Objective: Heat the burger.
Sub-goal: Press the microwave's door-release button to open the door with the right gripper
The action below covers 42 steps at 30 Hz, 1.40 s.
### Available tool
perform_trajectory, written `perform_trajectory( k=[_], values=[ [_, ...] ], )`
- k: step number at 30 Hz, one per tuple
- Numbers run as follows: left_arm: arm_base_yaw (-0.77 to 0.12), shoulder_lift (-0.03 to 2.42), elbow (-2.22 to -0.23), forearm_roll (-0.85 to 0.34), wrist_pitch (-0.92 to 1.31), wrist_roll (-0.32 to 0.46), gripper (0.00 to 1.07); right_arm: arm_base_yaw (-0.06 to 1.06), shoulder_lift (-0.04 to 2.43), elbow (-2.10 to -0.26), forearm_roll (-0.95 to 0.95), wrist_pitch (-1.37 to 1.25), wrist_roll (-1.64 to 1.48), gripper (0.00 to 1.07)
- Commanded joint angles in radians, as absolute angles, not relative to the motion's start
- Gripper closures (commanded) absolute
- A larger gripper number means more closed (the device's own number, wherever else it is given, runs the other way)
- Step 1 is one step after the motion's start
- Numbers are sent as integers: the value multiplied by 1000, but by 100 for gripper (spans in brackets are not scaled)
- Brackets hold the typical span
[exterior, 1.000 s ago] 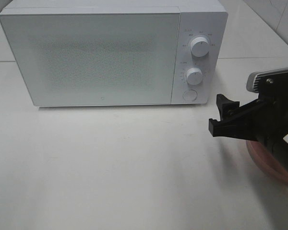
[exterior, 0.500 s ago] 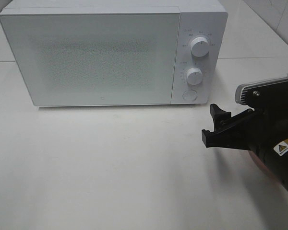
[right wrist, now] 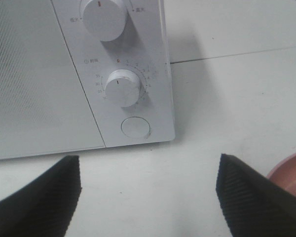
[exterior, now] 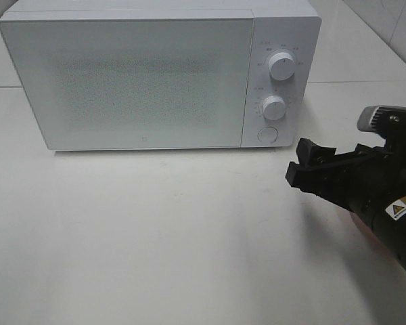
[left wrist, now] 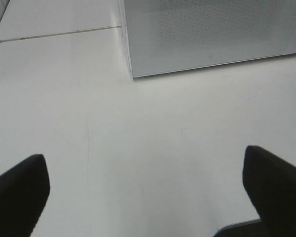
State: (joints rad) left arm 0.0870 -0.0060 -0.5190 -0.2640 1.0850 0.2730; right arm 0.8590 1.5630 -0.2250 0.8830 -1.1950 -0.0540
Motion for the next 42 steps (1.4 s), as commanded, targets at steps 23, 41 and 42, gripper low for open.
perform_trajectory(
  k=[23,41,42],
  values=[
    [85,-7,-518,-264,1078,275,7,863,1564,-224,894,-1207,1075,90],
    [85,-7,-518,-264,1078,275,7,863,1571,-225,928,-1123,1267,107],
    [85,-7,-518,-264,1078,275,7,863,1583,-225,926,-1123,1281,107]
  ],
)
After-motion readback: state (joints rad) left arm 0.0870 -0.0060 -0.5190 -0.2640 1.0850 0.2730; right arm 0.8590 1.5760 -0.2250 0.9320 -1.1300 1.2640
